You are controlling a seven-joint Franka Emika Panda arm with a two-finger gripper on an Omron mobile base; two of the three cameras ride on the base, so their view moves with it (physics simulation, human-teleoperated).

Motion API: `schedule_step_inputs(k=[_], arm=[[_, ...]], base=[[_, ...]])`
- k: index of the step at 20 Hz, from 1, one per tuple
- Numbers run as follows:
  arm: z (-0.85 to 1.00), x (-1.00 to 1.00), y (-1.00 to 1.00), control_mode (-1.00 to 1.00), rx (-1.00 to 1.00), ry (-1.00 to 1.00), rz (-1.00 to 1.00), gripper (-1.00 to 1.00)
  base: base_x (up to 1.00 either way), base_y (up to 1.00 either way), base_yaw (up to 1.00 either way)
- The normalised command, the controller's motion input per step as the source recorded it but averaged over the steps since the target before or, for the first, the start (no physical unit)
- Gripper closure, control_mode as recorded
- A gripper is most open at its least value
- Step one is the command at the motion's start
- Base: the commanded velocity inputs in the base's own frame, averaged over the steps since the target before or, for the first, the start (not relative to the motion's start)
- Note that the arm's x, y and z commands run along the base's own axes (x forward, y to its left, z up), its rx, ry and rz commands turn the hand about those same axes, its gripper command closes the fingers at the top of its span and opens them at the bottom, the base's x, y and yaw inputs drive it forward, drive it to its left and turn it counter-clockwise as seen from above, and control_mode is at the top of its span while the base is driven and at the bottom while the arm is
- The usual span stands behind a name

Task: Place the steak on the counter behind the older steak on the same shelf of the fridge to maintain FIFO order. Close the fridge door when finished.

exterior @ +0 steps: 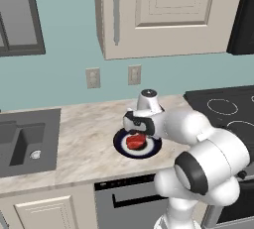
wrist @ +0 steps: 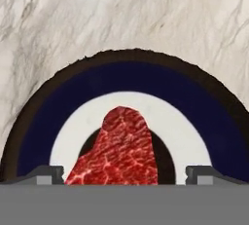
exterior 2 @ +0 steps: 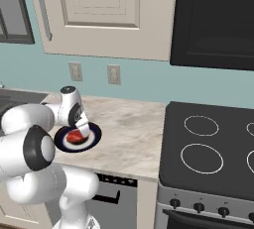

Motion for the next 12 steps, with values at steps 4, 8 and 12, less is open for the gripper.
schedule_step_inputs(k=[4, 8, 12], arm=[[-0.23, 0.43, 0.00, -1.00, 0.00, 0.11, 0.00, -1.00], [-0.19, 0.14, 0.00, -1.00, 0.00, 0.03, 0.00, -1.00], [-0.13, 0.00, 0.00, -1.00, 0.00, 0.00, 0.00, -1.00]], base=[[0.00, 0.00, 0.00], [0.00, 0.00, 0.00], [0.00, 0.00, 0.00]])
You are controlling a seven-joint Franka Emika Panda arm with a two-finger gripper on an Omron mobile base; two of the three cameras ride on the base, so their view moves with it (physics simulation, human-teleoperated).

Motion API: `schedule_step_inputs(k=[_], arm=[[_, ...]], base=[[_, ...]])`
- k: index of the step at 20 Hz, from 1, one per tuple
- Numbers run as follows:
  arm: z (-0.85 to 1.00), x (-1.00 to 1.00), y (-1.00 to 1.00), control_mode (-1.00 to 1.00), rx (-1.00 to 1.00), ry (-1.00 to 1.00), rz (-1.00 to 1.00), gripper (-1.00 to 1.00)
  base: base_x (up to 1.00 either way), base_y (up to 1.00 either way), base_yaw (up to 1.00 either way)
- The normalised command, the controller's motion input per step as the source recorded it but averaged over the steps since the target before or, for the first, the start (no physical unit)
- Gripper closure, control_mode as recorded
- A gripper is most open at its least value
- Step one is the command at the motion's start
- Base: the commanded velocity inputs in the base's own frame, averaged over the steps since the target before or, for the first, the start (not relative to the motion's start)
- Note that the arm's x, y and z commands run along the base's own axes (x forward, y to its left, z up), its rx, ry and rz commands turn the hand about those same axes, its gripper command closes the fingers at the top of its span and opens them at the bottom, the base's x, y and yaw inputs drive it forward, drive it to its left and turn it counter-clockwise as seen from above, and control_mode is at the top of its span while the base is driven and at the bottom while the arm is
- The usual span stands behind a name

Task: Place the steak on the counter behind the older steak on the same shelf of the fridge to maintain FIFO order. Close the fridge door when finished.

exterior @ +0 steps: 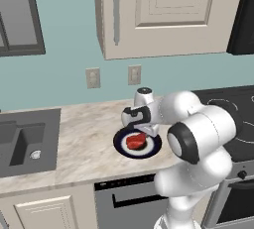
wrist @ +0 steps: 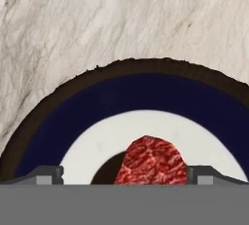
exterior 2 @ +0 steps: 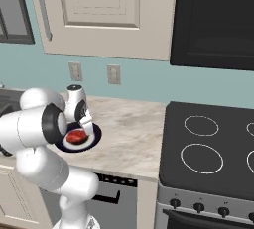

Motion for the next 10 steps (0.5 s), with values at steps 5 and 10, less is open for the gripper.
schedule_step_inputs(k=[5, 10], arm=[[-0.14, 0.00, 0.00, -1.00, 0.00, 0.00, 0.00, -1.00], [-0.08, 0.00, 0.00, -1.00, 0.00, -0.01, 0.00, -1.00]], base=[[0.00, 0.00, 0.00], [0.00, 0.00, 0.00]])
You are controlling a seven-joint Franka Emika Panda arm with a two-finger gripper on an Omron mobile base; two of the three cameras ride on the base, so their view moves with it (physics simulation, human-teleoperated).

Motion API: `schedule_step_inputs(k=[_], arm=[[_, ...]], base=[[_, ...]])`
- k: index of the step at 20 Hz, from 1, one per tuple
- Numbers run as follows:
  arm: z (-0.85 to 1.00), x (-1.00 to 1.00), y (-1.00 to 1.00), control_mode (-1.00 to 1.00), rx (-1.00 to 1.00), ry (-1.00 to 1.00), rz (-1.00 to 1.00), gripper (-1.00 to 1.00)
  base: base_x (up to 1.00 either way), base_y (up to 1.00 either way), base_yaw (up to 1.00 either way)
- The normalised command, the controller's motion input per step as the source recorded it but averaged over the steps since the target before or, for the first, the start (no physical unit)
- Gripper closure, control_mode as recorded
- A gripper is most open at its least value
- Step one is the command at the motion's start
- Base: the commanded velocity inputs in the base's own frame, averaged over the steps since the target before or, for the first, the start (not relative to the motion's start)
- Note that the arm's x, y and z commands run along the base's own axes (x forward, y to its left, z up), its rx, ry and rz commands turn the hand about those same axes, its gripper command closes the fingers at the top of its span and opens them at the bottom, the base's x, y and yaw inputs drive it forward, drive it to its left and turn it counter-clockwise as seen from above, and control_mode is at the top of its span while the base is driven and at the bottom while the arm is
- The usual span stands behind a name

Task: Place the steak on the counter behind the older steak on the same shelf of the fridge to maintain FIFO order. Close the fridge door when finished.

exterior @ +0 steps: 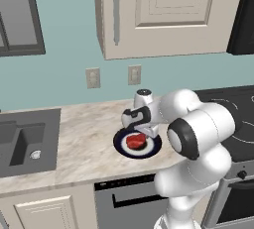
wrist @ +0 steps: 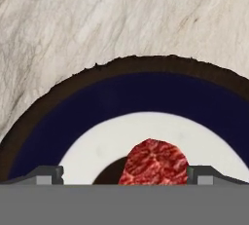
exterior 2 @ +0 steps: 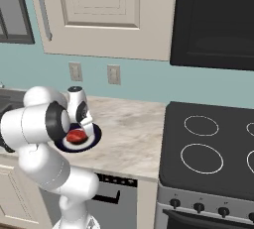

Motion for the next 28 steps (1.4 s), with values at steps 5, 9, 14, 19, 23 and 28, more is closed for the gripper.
schedule_step_inputs(k=[5, 9, 14, 19, 23, 28], arm=[[-0.20, 0.00, 0.00, -1.00, 0.00, 0.00, 0.00, -1.00], [-0.12, -0.21, -0.10, -1.00, 0.00, -0.05, 0.00, -1.00], [0.00, -0.44, -0.19, -1.00, 0.00, -0.09, 0.00, -1.00], [-0.05, -0.18, -0.03, -1.00, 0.00, -0.02, 0.00, -1.00], [-0.13, 0.00, 0.00, -1.00, 0.00, 0.00, 0.00, -1.00], [-0.06, 0.13, 0.07, -1.00, 0.00, 0.00, 0.00, -1.00]], base=[[0.00, 0.00, 0.00], [0.00, 0.00, 0.00], [0.00, 0.00, 0.00], [0.00, 0.00, 0.00], [0.00, 0.00, 0.00], [0.00, 0.00, 0.00]])
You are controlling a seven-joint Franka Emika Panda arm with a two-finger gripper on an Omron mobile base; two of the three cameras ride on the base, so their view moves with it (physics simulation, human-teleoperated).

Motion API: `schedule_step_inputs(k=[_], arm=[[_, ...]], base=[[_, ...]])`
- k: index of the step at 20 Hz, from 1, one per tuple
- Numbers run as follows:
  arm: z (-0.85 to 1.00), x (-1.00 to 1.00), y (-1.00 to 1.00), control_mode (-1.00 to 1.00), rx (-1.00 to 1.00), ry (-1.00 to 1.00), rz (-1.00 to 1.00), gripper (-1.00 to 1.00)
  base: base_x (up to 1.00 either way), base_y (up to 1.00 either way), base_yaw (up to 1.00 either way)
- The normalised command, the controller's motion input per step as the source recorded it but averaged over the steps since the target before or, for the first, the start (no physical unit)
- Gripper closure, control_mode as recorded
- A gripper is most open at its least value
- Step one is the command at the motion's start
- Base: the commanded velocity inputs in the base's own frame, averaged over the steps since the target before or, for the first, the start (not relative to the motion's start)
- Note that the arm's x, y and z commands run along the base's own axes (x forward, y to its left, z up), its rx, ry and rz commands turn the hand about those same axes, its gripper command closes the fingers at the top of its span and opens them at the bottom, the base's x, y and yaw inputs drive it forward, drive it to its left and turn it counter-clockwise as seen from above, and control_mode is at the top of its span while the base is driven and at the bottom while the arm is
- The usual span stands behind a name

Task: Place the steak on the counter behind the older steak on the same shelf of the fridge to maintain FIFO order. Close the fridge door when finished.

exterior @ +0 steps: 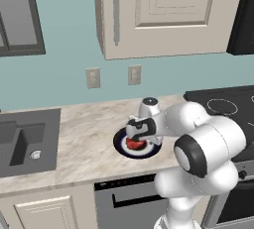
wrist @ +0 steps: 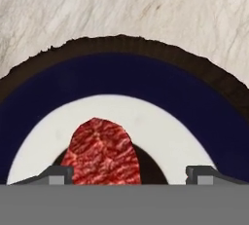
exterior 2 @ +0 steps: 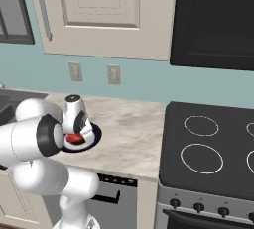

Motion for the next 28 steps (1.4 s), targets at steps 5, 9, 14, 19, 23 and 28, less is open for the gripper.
schedule_step_inputs(k=[5, 9, 14, 19, 23, 28], arm=[[0.00, 0.09, 0.11, -1.00, 0.00, 0.00, 0.00, -1.00], [0.00, 0.06, 0.11, -1.00, 0.00, 0.00, 0.00, -1.00], [-0.13, 0.18, 0.19, -1.00, 0.00, 0.00, 0.00, -1.00], [-0.07, 0.07, 0.09, -1.00, 0.00, 0.00, 0.00, -1.00], [-0.34, 0.10, 0.07, -1.00, 0.00, 0.00, 0.00, -1.00], [-0.50, 0.00, 0.11, -1.00, 0.00, 0.00, 0.00, 1.00]], base=[[0.00, 0.00, 0.00], [0.00, 0.00, 0.00], [0.00, 0.00, 0.00], [0.00, 0.00, 0.00], [0.00, 0.00, 0.00], [0.00, 0.00, 0.00]])
